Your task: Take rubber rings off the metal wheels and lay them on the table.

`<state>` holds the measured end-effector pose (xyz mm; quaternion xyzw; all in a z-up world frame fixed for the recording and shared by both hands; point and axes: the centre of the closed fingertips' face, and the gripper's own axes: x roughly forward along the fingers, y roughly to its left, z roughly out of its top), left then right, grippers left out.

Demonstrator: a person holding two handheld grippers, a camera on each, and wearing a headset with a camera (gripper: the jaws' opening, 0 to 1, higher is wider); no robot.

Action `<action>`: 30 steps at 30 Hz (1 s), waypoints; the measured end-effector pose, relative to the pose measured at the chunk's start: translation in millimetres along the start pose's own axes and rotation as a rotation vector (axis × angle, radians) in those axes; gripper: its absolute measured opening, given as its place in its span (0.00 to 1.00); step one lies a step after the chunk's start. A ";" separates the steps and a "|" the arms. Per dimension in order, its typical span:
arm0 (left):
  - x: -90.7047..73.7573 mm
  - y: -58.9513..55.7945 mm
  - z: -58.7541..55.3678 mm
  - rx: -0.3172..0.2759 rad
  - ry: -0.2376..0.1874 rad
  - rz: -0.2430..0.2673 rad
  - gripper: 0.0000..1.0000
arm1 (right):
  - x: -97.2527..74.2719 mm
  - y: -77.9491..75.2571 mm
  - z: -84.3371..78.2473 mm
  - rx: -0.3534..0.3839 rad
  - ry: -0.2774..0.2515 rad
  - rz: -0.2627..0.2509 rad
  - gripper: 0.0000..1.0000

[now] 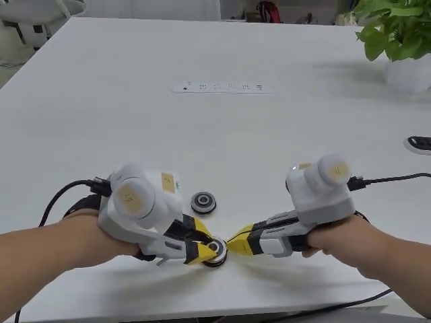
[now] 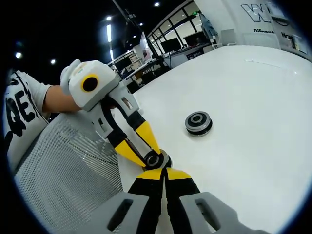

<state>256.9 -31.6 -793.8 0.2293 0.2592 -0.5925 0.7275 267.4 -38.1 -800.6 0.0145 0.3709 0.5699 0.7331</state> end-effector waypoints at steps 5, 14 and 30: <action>0.1 0.2 -0.2 -0.001 -0.001 -0.001 0.12 | -0.5 0.8 0.6 0.004 -0.003 0.004 0.00; 0.1 0.4 -0.2 -0.002 0.000 -0.002 0.12 | -0.6 2.1 2.0 0.008 -0.003 0.009 0.00; 0.4 -0.1 -0.6 0.003 0.016 -0.002 0.12 | -1.2 5.3 3.7 0.037 -0.004 0.017 0.00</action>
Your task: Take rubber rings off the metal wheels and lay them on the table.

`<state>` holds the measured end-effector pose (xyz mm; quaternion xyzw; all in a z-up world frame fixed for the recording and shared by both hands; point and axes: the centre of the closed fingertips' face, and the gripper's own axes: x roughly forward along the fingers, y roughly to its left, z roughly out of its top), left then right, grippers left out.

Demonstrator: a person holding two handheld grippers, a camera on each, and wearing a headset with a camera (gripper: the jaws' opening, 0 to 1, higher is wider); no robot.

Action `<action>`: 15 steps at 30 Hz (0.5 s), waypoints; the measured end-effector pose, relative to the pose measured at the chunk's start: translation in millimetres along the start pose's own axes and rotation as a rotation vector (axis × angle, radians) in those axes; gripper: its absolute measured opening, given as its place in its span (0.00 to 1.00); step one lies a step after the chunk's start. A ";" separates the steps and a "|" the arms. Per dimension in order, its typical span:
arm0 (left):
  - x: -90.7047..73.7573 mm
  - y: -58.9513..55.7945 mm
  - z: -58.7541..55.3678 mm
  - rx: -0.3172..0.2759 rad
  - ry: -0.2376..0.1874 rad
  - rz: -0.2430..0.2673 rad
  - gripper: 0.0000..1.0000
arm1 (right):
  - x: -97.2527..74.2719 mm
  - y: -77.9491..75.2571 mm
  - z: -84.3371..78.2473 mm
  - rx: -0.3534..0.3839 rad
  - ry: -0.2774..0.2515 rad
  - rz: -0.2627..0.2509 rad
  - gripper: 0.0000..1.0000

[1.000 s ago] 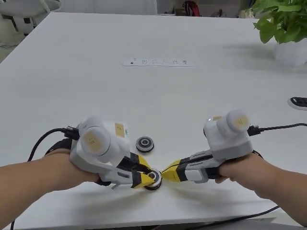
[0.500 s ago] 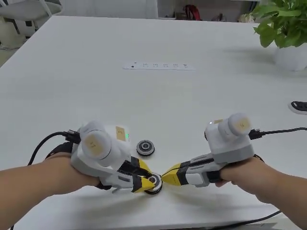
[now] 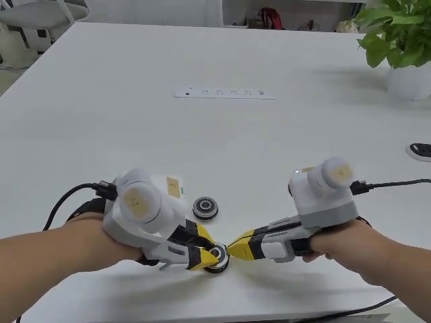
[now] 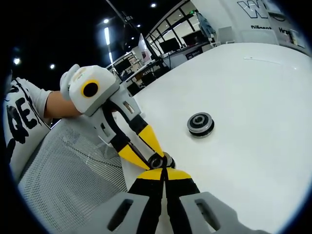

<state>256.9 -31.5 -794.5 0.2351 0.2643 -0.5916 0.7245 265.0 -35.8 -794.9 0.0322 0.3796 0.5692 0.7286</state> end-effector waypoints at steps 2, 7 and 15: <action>0.0 0.0 -0.1 -0.002 0.001 0.000 0.12 | 0.1 0.7 0.5 0.000 -0.001 0.001 0.00; -0.1 -0.2 0.1 0.001 0.005 0.001 0.12 | 0.4 1.6 1.0 0.003 -0.003 0.004 0.00; 0.0 -0.5 0.1 0.012 0.014 0.005 0.12 | 1.2 3.1 1.5 0.021 -0.008 0.011 0.00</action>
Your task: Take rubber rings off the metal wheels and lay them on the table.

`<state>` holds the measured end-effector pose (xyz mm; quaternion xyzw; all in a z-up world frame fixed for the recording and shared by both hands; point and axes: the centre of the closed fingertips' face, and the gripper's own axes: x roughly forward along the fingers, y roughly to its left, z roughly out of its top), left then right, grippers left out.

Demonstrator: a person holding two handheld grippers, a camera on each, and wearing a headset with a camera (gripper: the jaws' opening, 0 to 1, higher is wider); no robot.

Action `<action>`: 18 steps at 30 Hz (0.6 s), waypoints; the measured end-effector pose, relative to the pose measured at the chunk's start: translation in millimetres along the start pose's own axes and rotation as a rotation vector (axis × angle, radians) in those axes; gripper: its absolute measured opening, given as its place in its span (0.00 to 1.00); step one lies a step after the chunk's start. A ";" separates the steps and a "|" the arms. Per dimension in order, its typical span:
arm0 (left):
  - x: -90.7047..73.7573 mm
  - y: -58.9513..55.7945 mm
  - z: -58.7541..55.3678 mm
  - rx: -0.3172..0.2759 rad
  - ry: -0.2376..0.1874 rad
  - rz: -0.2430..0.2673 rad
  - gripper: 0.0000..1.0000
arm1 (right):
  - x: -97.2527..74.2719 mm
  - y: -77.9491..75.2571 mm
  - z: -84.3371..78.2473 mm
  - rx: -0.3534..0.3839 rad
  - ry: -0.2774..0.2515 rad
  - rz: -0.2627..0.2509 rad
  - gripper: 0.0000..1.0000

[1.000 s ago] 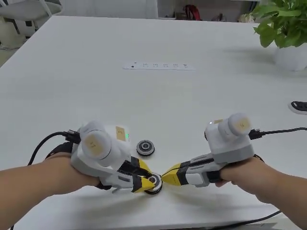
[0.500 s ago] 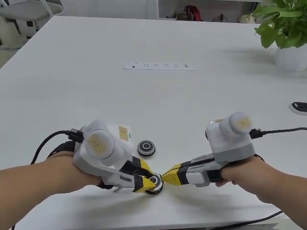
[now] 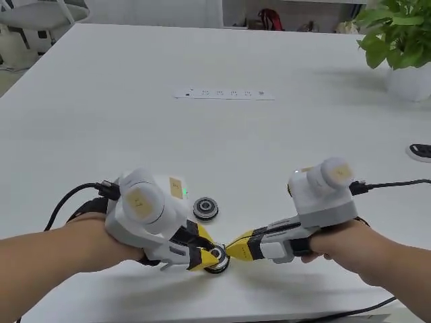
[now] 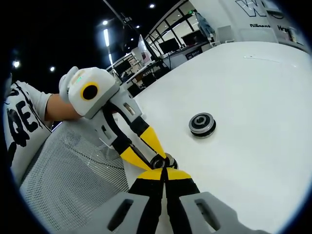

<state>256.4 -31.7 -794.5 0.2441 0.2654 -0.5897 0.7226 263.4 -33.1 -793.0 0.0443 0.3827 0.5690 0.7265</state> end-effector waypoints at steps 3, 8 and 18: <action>0.4 0.5 0.1 -0.001 0.001 0.000 0.12 | 0.4 0.5 0.1 0.004 -0.003 0.004 0.00; 0.7 0.3 0.1 0.000 0.002 0.001 0.12 | 0.9 1.1 0.2 0.018 -0.007 0.012 0.00; 0.7 0.7 -0.2 0.008 0.003 0.002 0.11 | 2.8 5.6 1.8 0.044 -0.015 0.034 0.00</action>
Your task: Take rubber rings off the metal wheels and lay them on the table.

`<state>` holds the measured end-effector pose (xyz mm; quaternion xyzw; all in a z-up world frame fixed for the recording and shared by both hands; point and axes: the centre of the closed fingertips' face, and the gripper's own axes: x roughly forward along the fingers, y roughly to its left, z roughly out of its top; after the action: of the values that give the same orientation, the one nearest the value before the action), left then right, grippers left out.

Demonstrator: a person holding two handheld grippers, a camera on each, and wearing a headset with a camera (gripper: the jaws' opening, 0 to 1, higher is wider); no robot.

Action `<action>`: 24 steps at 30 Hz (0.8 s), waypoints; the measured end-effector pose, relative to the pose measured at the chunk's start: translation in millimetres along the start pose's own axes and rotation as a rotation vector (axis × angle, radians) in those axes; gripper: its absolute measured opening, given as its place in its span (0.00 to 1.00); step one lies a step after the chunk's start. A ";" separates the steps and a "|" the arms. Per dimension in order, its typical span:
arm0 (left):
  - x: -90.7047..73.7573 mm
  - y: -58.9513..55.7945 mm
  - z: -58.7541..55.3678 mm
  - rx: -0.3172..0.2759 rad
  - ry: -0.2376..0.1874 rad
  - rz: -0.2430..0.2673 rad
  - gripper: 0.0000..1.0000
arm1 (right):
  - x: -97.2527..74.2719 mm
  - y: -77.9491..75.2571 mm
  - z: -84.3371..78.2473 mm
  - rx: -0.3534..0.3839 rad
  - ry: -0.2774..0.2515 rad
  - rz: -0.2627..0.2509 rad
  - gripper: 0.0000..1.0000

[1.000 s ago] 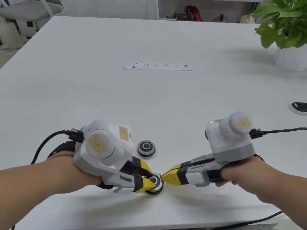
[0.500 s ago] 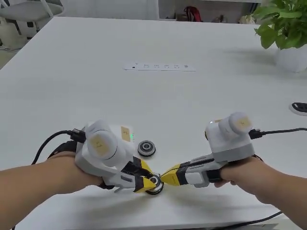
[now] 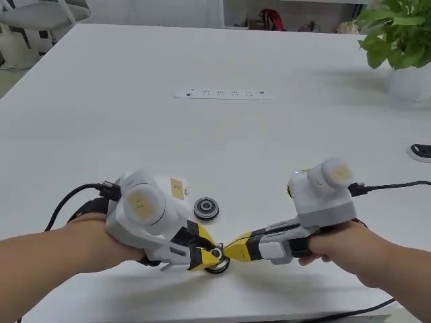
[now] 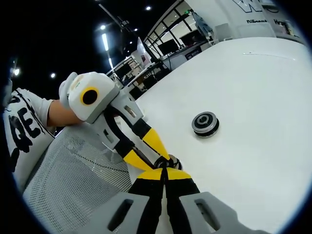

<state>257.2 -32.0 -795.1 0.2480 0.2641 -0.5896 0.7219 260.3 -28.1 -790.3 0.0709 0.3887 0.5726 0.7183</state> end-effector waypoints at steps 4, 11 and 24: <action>0.1 0.3 -0.2 0.000 -0.001 0.000 0.11 | 0.9 0.1 0.5 -0.008 0.002 0.003 0.00; -0.1 0.4 0.1 0.000 -0.003 0.001 0.12 | 1.2 1.4 1.2 0.002 -0.007 0.011 0.00; -0.4 0.1 0.2 0.003 -0.006 0.001 0.12 | 1.4 7.2 8.4 0.052 -0.047 0.055 0.00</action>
<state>257.3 -31.8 -794.7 0.2475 0.2611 -0.5902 0.7227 260.2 -21.6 -781.3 0.1137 0.3843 0.5798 0.7094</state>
